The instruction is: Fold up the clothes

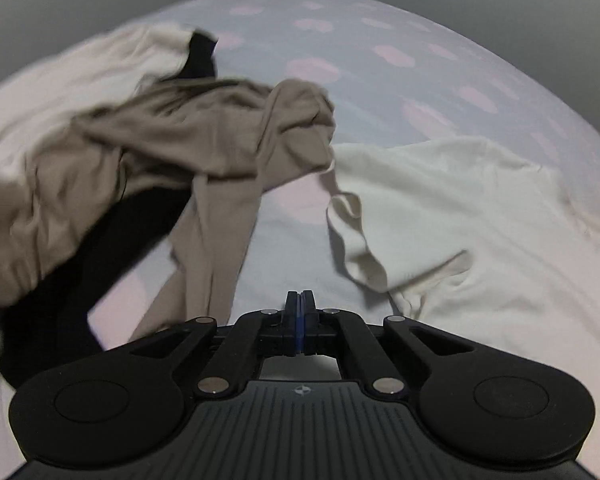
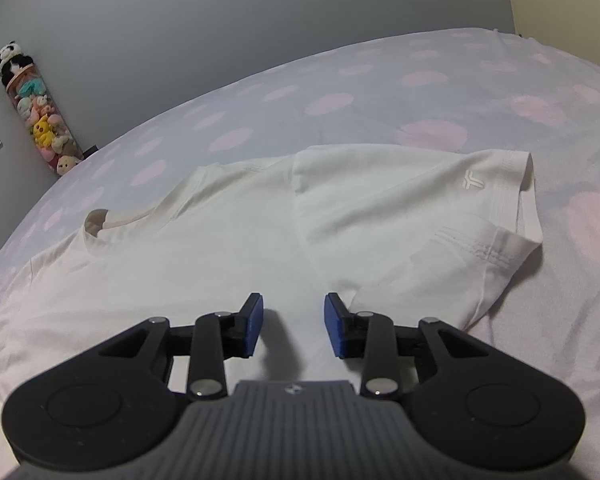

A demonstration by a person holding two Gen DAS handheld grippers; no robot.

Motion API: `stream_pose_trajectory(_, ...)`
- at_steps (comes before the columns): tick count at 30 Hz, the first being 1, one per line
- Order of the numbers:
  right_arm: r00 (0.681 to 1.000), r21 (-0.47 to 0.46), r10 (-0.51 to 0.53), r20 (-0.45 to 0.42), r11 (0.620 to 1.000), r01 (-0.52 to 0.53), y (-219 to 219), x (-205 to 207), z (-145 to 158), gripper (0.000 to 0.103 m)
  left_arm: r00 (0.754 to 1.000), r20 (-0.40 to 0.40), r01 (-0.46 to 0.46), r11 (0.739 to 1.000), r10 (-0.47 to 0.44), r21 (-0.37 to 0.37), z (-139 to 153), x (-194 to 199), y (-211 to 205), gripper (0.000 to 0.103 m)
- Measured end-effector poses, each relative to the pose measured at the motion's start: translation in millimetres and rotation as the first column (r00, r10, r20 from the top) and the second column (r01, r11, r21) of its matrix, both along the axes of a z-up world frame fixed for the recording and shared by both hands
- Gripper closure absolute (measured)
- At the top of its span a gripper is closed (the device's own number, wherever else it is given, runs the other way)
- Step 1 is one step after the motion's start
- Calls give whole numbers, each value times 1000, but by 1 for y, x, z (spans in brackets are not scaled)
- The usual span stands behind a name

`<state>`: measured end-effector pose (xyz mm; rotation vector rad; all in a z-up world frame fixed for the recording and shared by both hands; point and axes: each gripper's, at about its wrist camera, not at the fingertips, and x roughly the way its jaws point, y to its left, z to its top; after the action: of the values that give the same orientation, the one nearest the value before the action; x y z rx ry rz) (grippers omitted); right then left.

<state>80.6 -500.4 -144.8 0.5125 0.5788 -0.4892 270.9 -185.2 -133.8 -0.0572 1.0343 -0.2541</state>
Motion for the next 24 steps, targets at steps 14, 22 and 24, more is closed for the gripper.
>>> stream_pose_trajectory(14,998,68,66,-19,996,-65,41,-63,57,53,951,-44,299,946,-306,-122,67,-149,20,99)
stream_pose_trajectory(22,994,88,100,-40,991,-96,100,-152,82,53,850,-30,522,849,-526,-83,90,-228,17,90)
stream_pose_trajectory(24,993,63,112,-41,992,-109,114,-175,92,53,814,-10,581,813,-581,-38,90,-252,12,88)
